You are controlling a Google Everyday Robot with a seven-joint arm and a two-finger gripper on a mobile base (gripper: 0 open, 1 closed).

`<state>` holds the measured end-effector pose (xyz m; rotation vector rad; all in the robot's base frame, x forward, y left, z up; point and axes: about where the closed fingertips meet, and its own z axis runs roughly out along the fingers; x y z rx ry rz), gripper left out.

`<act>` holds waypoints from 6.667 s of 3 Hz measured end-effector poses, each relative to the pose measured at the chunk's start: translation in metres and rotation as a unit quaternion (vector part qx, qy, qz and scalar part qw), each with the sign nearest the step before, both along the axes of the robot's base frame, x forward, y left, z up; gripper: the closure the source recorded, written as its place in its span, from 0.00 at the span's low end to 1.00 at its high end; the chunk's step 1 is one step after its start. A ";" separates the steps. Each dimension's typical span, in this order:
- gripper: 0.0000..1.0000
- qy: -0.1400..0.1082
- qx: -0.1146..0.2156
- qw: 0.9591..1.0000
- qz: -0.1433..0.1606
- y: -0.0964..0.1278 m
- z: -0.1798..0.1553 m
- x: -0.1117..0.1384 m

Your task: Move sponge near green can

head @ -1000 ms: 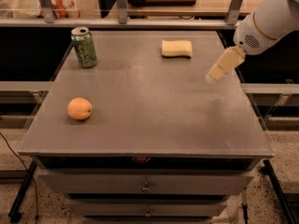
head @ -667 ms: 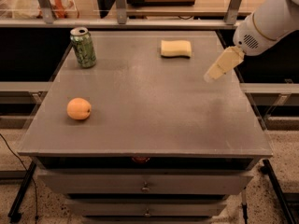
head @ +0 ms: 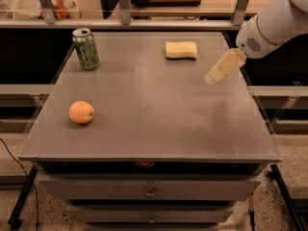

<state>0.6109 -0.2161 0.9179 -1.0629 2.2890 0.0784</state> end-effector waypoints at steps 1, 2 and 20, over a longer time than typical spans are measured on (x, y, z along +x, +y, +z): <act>0.00 -0.027 0.027 0.999 -0.008 0.009 -0.005 0.019; 0.00 -0.054 0.055 0.997 -0.025 0.014 -0.015 0.044; 1.00 -0.117 0.163 0.975 0.092 0.128 -0.006 0.155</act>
Offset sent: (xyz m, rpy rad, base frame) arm 0.0766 0.0160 -0.0231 0.1824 -0.1859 -0.0998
